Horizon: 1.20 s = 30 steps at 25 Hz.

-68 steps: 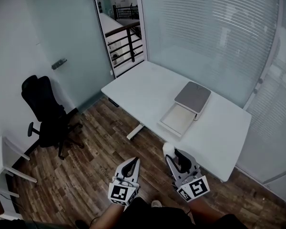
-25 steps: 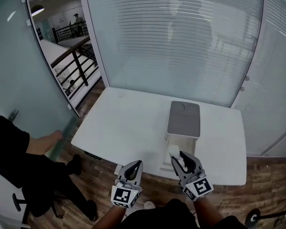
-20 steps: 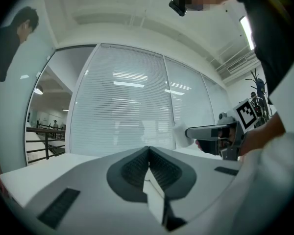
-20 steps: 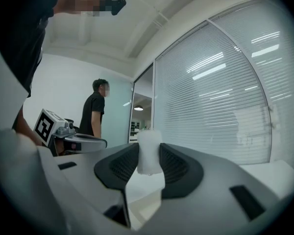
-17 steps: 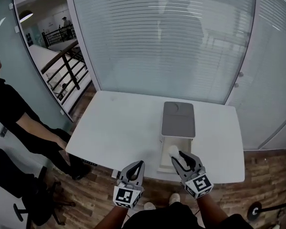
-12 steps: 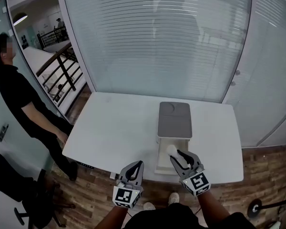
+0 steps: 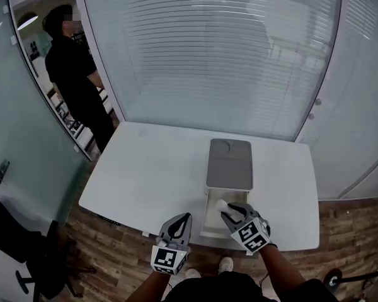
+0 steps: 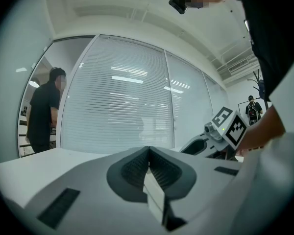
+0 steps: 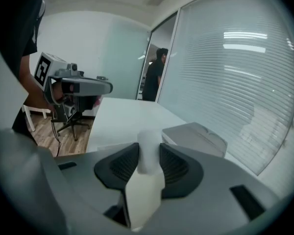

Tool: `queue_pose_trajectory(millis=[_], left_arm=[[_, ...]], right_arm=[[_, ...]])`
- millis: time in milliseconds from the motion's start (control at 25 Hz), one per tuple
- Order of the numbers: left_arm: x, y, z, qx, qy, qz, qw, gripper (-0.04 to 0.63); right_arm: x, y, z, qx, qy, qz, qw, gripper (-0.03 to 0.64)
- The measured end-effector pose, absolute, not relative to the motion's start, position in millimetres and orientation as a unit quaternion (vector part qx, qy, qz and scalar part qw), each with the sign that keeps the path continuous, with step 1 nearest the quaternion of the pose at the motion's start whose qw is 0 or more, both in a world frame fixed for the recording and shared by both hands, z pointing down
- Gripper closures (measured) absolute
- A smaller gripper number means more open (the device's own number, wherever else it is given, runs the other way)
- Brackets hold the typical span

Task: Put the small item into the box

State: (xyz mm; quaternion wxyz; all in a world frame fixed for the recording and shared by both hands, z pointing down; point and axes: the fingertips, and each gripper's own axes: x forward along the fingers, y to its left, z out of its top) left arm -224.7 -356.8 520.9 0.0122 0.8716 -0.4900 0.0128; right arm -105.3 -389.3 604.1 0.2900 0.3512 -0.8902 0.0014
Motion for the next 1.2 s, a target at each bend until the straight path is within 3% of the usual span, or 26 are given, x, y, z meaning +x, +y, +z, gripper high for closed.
queue_pose_trajectory(millis=[640,1200], left_arm=[[-229.3,-377.5,528.1,0.861,-0.508,0.021,0.018,0.583],[-235.6,-379.1,527.1,0.854,-0.520,0.014,0.011,0.582]], right_arm=[[-126.9,-404.2,674.4,0.228,-0.841,0.007,0.491,0.474],[-130.6,-402.3,689.8,0.196,-0.831,0.026,0.520,0.466]])
